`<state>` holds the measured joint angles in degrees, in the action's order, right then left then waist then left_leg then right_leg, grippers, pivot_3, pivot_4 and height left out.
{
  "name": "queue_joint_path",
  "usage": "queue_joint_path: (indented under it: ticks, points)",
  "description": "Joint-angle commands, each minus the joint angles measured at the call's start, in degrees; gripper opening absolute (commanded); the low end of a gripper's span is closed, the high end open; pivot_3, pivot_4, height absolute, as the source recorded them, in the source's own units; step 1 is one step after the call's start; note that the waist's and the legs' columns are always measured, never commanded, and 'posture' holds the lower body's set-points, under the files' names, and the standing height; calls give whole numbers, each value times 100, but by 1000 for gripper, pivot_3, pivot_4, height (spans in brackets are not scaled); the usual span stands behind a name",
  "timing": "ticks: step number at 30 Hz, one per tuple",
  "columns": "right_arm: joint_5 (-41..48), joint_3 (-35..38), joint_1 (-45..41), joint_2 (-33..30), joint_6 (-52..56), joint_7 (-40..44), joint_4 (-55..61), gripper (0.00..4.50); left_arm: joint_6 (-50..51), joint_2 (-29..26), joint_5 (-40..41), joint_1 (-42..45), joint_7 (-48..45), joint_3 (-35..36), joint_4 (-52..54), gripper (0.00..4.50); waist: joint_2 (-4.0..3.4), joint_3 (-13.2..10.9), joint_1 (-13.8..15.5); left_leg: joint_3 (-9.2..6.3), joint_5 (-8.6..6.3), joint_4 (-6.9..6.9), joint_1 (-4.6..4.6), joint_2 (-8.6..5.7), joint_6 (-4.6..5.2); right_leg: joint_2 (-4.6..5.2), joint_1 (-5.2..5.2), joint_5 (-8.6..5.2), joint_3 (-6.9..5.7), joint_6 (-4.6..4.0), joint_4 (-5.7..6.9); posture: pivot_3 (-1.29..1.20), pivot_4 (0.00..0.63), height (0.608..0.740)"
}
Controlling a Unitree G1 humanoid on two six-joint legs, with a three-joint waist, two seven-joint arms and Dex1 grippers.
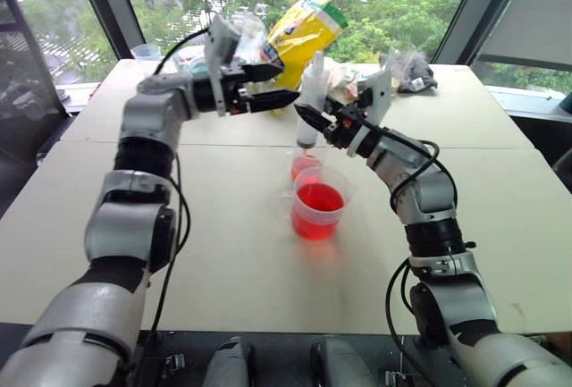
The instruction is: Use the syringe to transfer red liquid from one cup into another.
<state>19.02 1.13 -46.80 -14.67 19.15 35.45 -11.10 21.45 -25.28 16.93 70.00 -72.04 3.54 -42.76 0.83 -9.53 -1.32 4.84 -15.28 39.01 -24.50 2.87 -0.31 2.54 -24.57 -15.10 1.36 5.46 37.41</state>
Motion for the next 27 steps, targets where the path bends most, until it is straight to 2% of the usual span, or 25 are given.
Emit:
queue_joint_path:
  ticks: [1,8,13,16,20,24,27]
  points:
    - [8,83,-183,-22,-187,20,85,1406,330,-250,149,-362,-119,10,675,4464,0,0,12,0,0,0,0,0,0,0,0,0,0,0,2,0,150,740]
    - [13,234,-397,-179,-212,-52,-24,1406,945,-735,257,-1483,-357,-231,2154,4464,0,0,43,2,0,4,-2,-1,0,7,0,0,1,0,2,0,150,740]
    - [481,557,-647,-469,672,-254,728,1406,974,-923,267,-1835,-456,-413,2697,4464,0,0,52,2,0,4,-2,-1,-1,8,0,0,0,0,3,0,150,740]
    - [906,783,-791,-737,1993,-719,1591,1406,908,-957,251,-1861,-437,-441,2647,4464,0,0,51,-2,0,3,-2,0,0,7,0,0,-1,-1,3,0,150,740]
    - [1705,1401,-1303,-1204,4765,-1598,2350,1406,806,-943,242,-1922,-483,-537,2653,4464,0,0,46,-8,0,3,-1,3,0,8,-3,0,1,-2,7,0,150,740]
    - [1473,1527,-1433,-1775,6923,-2058,1881,1406,696,-825,215,-1929,-464,-625,2569,4464,2,2,61,-7,0,3,0,3,0,11,-2,-1,0,-4,9,0,150,740]
    - [1580,1327,-1043,-2241,7335,-2097,1506,1406,593,-732,186,-1936,-413,-684,2470,4464,6,3,78,-7,-1,6,-2,-3,2,18,2,-2,1,-9,1,0,150,740]
